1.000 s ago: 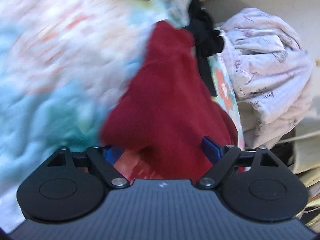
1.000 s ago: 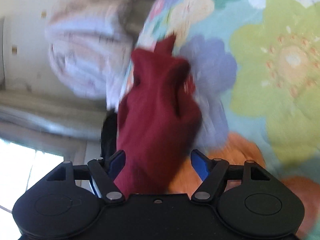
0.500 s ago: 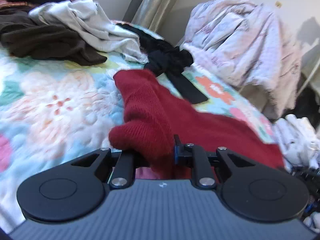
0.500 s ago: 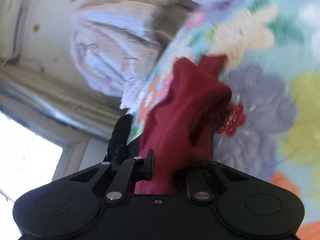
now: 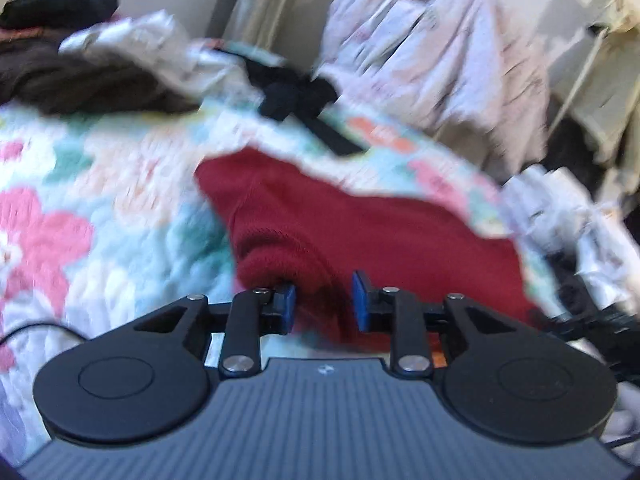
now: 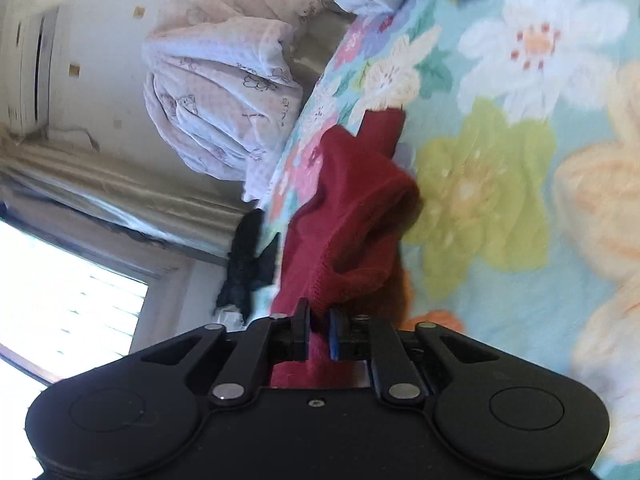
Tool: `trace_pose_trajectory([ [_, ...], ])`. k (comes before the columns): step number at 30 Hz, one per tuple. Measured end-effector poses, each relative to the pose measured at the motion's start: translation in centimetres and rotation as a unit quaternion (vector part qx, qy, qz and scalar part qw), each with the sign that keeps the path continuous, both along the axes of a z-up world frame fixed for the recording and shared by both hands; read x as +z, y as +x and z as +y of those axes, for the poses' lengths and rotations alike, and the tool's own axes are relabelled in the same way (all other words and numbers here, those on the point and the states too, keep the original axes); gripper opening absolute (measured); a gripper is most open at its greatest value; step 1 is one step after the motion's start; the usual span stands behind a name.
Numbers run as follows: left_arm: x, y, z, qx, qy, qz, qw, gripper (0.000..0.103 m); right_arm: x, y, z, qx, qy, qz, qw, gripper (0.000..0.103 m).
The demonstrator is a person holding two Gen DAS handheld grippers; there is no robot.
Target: Fold clothes
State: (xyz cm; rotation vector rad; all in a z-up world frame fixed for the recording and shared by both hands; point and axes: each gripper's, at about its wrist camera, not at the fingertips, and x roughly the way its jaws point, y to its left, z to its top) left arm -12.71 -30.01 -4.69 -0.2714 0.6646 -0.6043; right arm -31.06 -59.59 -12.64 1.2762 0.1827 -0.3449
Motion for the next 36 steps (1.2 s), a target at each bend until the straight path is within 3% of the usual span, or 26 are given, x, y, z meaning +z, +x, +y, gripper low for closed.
trace_pose_trajectory([
  [5,2.7,-1.5,0.3,-0.026,-0.024,-0.01,0.9993,0.031,-1.3,0.9,0.6,-0.008,0.024,0.014,1.0,0.046],
  [7,3.6,-2.3,-0.3,-0.038,-0.021,-0.008,0.999,0.031,-1.9,1.1,0.8,-0.022,0.04,0.027,0.999,0.064],
  [9,4.4,-3.2,-1.4,-0.041,-0.003,-0.04,0.9984,0.049,-2.6,1.3,1.0,-0.038,0.05,0.034,0.997,0.063],
  [11,4.1,-2.1,-3.6,-0.077,-0.002,-0.061,0.9951,0.057,-2.8,1.8,1.1,-0.045,0.04,0.031,0.998,0.064],
  [14,1.6,2.3,-7.8,-0.152,0.021,0.001,0.9881,0.058,-3.1,3.3,1.4,-0.068,0.023,0.021,0.997,0.064],
  [16,-0.6,4.3,-9.9,-0.165,0.077,0.039,0.9825,0.058,-3.1,4.3,1.6,-0.07,0.001,0.016,0.997,0.064],
  [17,-1.7,5.2,-10.8,-0.169,0.103,0.059,0.9784,0.058,-3.0,4.9,1.6,-0.053,-0.01,0.009,0.999,0.063],
  [19,-3.0,5.4,-10.7,-0.171,0.101,0.065,0.9779,0.058,-2.9,5.8,1.3,-0.026,-0.014,-0.012,0.999,0.022],
  [21,-3.0,5.3,-10.2,-0.18,0.094,0.063,0.9771,0.058,-2.4,6.1,1.0,-0.025,-0.03,-0.017,0.999,0.017],
  [23,-3.1,5.6,-9.6,-0.182,0.076,0.074,0.9775,0.058,-0.7,7.1,1.2,-0.013,-0.093,0.007,0.996,0.015],
  [25,-3.6,6.2,-9.1,-0.179,0.051,0.085,0.9789,0.058,1.9,8.9,2.8,0.019,-0.2,0.047,0.978,0.015],
  [27,-4.3,6.6,-8.8,-0.175,0.03,0.081,0.9807,0.058,4.2,11.0,4.8,0.057,-0.306,0.081,0.947,0.015],
  [29,-4.6,6.8,-8.6,-0.171,0.019,0.09,0.981,0.057,5.5,12.2,5.9,0.093,-0.332,0.066,0.937,0.015],
  [31,-3.8,7.2,-8.6,-0.175,0.025,0.107,0.9784,0.057,6.8,13.2,7.1,0.137,-0.371,0.057,0.917,0.015],
  [33,-2.6,7.0,-8.8,-0.193,0.059,0.1,0.9743,0.058,7.6,13.8,8.2,0.2,-0.426,0.045,0.881,0.014],
  [34,-1.9,6.9,-8.8,-0.209,0.08,0.094,0.97,0.059,7.8,13.9,8.3,0.221,-0.439,0.037,0.87,0.014],
  [36,-0.8,7.6,-8.7,-0.24,0.113,0.094,0.9597,0.059,8.0,13.8,7.4,0.227,-0.419,0.033,0.878,0.014],
])
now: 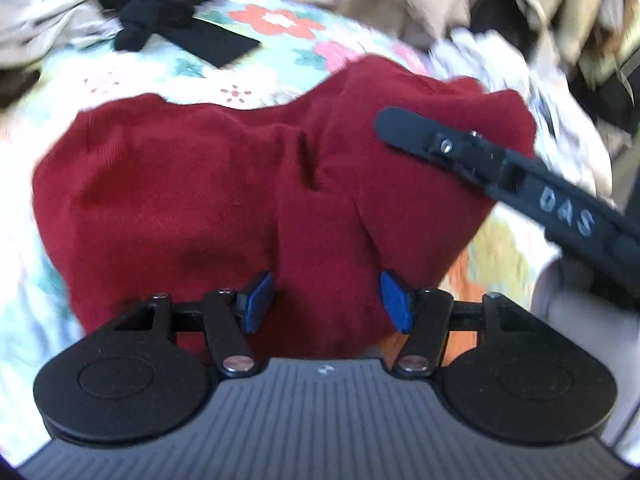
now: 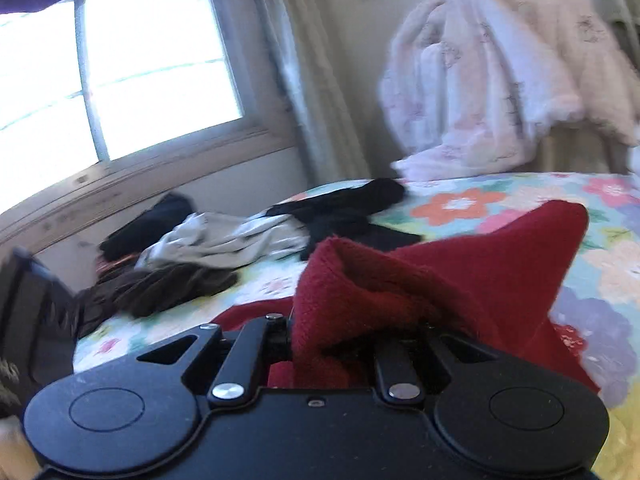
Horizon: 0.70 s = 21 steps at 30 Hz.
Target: Fold clothes
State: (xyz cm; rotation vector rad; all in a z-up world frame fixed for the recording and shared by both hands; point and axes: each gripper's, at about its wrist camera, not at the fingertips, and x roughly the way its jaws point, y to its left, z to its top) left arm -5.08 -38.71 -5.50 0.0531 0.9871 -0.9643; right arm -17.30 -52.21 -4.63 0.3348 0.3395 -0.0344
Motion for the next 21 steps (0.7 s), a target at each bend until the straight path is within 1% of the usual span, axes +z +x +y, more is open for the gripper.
trace_pose_trajectory([
  [2,0.9,0.9,0.6,-0.025,0.022,-0.004,0.9994,0.059,0.2,-0.2,-1.0,-0.014,0.024,-0.001,1.0,0.014],
  [3,1.1,1.5,1.3,-0.027,0.023,-0.001,0.9994,0.059,0.3,-0.4,-1.5,-0.021,0.033,-0.004,0.999,0.014],
  [4,1.1,2.2,2.5,-0.016,0.014,0.007,0.9997,0.059,0.6,-0.3,-1.5,-0.018,0.027,-0.005,0.999,0.014],
  [5,0.9,2.9,4.0,0.012,-0.001,0.017,0.9998,0.059,0.9,-0.1,-1.3,-0.013,0.018,-0.005,1.0,0.014],
  [6,0.7,3.5,5.5,0.04,-0.017,0.026,0.9987,0.059,1.3,0.5,-0.5,-0.002,-0.013,-0.001,1.0,0.014],
  [7,0.4,4.1,7.0,0.068,-0.03,0.036,0.9966,0.059,1.6,1.2,1.2,0.021,-0.073,0.013,0.997,0.014],
  [8,0.1,4.5,8.1,0.094,-0.033,0.049,0.9938,0.059,1.8,1.9,2.9,0.046,-0.137,0.028,0.989,0.014],
  [9,0.0,4.8,8.9,0.107,-0.032,0.057,0.9921,0.059,1.7,2.7,4.7,0.074,-0.192,0.045,0.978,0.014],
  [10,-0.1,5.1,9.6,0.118,-0.031,0.062,0.9906,0.059,1.5,3.5,6.0,0.099,-0.226,0.063,0.967,0.014],
  [12,0.8,5.3,10.5,0.127,-0.04,0.044,0.9901,0.059,0.4,4.7,8.6,0.143,-0.274,0.102,0.945,0.014],
  [13,1.3,5.3,10.8,0.13,-0.045,0.035,0.9898,0.059,-0.2,5.2,10.0,0.165,-0.297,0.121,0.933,0.014],
  [14,1.6,5.3,10.8,0.125,-0.052,0.029,0.9903,0.059,-0.9,5.6,11.1,0.18,-0.309,0.142,0.923,0.014],
  [15,1.9,5.2,10.9,0.119,-0.06,0.024,0.9907,0.059,-1.5,5.8,11.7,0.187,-0.301,0.157,0.922,0.015],
  [16,1.8,5.2,10.7,0.11,-0.073,0.03,0.9908,0.059,-1.9,5.8,11.9,0.184,-0.279,0.16,0.929,0.015],
  [19,1.5,5.0,10.1,0.086,-0.103,0.051,0.9896,0.059,-2.8,5.9,10.3,0.146,-0.172,0.161,0.961,0.015],
  [20,1.5,4.9,9.8,0.079,-0.104,0.049,0.9902,0.06,-2.8,5.7,10.0,0.138,-0.149,0.157,0.966,0.015],
  [21,1.6,4.8,9.6,0.075,-0.103,0.044,0.9909,0.06,-2.7,5.5,9.9,0.132,-0.138,0.154,0.969,0.015],
])
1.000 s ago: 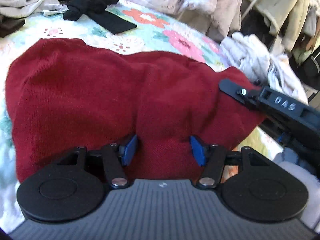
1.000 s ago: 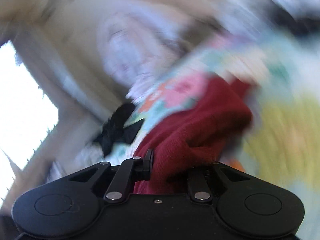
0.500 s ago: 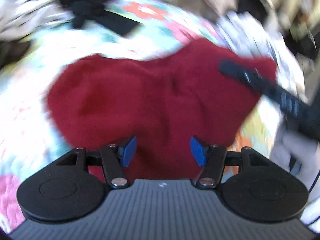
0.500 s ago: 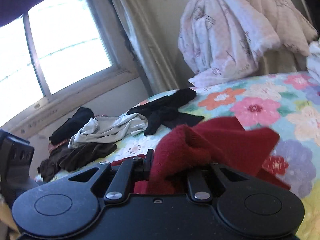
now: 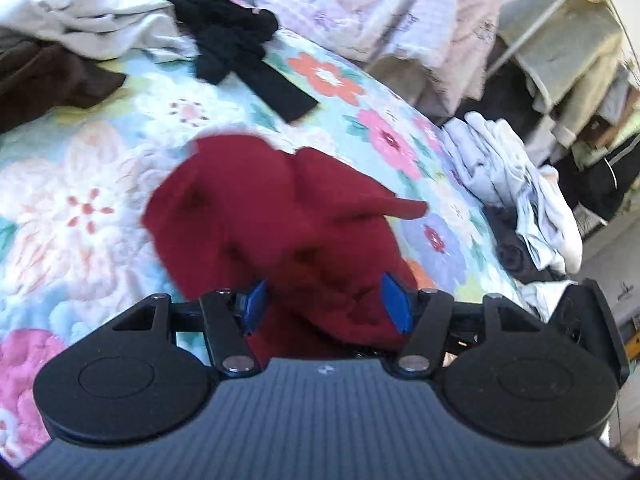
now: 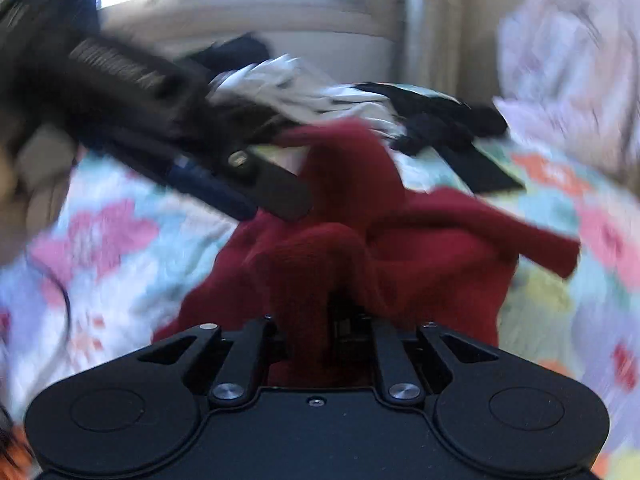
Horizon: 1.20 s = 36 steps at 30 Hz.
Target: Fold clothes
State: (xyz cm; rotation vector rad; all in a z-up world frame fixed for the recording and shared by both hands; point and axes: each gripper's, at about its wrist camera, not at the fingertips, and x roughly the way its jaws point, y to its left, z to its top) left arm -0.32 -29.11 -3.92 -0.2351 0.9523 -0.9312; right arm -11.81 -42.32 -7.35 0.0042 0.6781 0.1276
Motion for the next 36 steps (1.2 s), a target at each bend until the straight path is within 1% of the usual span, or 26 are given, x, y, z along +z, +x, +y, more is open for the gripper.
trace_pose_trajectory([
  [3,0.2,0.0,-0.5,-0.007,-0.004,-0.014,0.9999,0.062,0.3,-0.4,-0.1,-0.017,0.023,-0.01,1.0,0.015],
  [5,0.1,0.1,-0.6,-0.004,-0.008,-0.014,0.9999,0.063,0.6,-0.4,0.3,-0.011,0.023,-0.021,0.999,0.016],
  [7,-0.2,0.4,-0.7,0.001,-0.007,-0.009,0.9999,0.063,0.9,-0.7,1.3,0.018,-0.011,-0.026,0.999,0.017],
  [9,-0.3,0.6,-1.1,0.008,0.013,-0.016,0.9998,0.061,0.8,-1.1,3.0,0.052,-0.065,-0.013,0.996,0.017],
  [11,0.4,-0.1,-1.5,0.014,0.059,-0.07,0.9957,0.061,0.5,-1.3,3.8,0.067,-0.085,0.0,0.994,0.017],
  [13,1.1,-0.7,-1.8,0.018,0.102,-0.121,0.9872,0.063,0.0,-1.4,3.9,0.072,-0.078,0.007,0.994,0.019],
  [14,1.6,-1.0,-1.7,0.019,0.101,-0.131,0.9861,0.063,-0.3,-1.3,3.6,0.066,-0.064,0.009,0.996,0.019],
  [16,2.7,-1.6,-1.3,0.016,0.075,-0.145,0.9864,0.063,-1.0,-1.3,3.2,0.053,-0.04,0.011,0.998,0.02],
  [18,3.7,-2.2,-1.1,0.007,0.049,-0.167,0.9847,0.064,-1.2,-1.4,3.6,0.051,-0.053,0.009,0.997,0.021],
  [19,4.0,-2.5,-1.3,-0.007,0.031,-0.164,0.986,0.064,-1.2,-1.4,4.0,0.051,-0.063,0.01,0.997,0.022],
  [21,4.5,-3.0,-1.8,-0.034,-0.004,-0.155,0.9873,0.069,-1.2,-1.4,4.6,0.05,-0.077,0.012,0.996,0.022],
  [23,3.9,-2.8,-2.9,-0.068,-0.024,-0.122,0.9899,0.07,-1.2,-1.5,4.7,0.047,-0.084,0.01,0.995,0.023],
  [25,3.1,-2.6,-4.8,-0.075,0.014,-0.137,0.9876,0.07,-1.2,-1.7,4.7,0.043,-0.081,0.008,0.996,0.024],
  [26,2.7,-2.4,-5.9,-0.08,0.038,-0.153,0.9843,0.07,-1.2,-1.8,4.6,0.04,-0.078,0.007,0.996,0.024],
  [28,1.8,-2.1,-8.0,-0.094,0.071,-0.175,0.9774,0.07,-1.2,-2.1,4.3,0.03,-0.059,0.003,0.998,0.024],
  [29,1.3,-2.0,-8.8,-0.095,0.091,-0.187,0.9735,0.068,-1.3,-2.3,4.1,0.024,-0.049,0.001,0.999,0.024],
  [31,0.4,-2.0,-9.8,-0.094,0.128,-0.212,0.9643,0.046,-1.3,-2.4,3.8,0.02,-0.039,-0.001,0.999,0.024],
  [32,0.3,-1.9,-9.6,-0.087,0.13,-0.216,0.9639,0.029,-1.2,-2.4,3.8,0.02,-0.039,0.001,0.999,0.024],
  [33,0.5,-1.6,-9.1,-0.079,0.117,-0.203,0.9691,0.024,-1.1,-2.4,3.7,0.019,-0.039,0.002,0.999,0.024],
  [35,1.0,-0.8,-8.1,-0.063,0.09,-0.176,0.9783,0.019,-0.8,-2.5,3.7,0.019,-0.04,0.005,0.999,0.025],
  [36,1.2,-0.4,-7.2,-0.05,0.077,-0.164,0.9823,0.012,-0.7,-2.6,3.6,0.019,-0.038,0.005,0.999,0.025],
])
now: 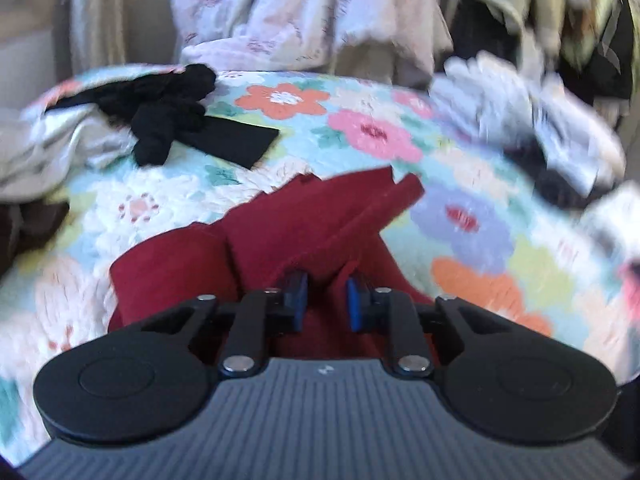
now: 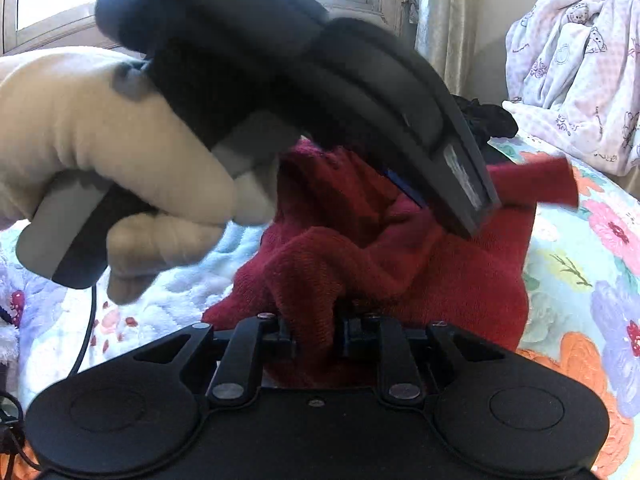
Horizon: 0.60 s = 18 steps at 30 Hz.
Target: Fold clothes
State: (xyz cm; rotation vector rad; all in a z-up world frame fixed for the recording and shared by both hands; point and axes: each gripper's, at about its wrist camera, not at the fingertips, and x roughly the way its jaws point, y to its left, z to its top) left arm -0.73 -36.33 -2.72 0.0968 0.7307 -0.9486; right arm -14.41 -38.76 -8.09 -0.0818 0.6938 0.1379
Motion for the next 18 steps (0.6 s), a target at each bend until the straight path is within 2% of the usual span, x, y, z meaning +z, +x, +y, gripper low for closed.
trace_pose_trajectory([
  [3,0.1,1.3,2.6,0.057,-0.008,0.008,0.9983,0.011,0.3,-0.4,-0.5,-0.006,0.013,0.002,1.0,0.026],
  [5,-0.2,2.3,4.4,0.094,-0.013,0.025,0.9952,0.011,0.6,-0.7,-1.4,-0.017,0.048,0.003,0.999,0.026],
  [10,-1.1,3.5,8.8,0.179,-0.038,0.074,0.9804,0.01,0.7,-1.4,-3.5,-0.037,0.132,0.003,0.991,0.026],
  [11,-0.9,3.6,9.4,0.194,-0.033,0.07,0.978,0.01,0.7,-1.5,-3.7,-0.04,0.142,0.001,0.989,0.026],
  [14,-0.5,4.0,10.5,0.21,-0.026,0.066,0.9751,0.011,1.1,-1.5,-3.8,-0.042,0.155,-0.005,0.987,0.029],
  [18,-0.3,3.7,11.2,0.189,-0.06,0.108,0.9743,0.011,2.1,-1.7,-3.1,-0.028,0.153,-0.028,0.987,0.034],
])
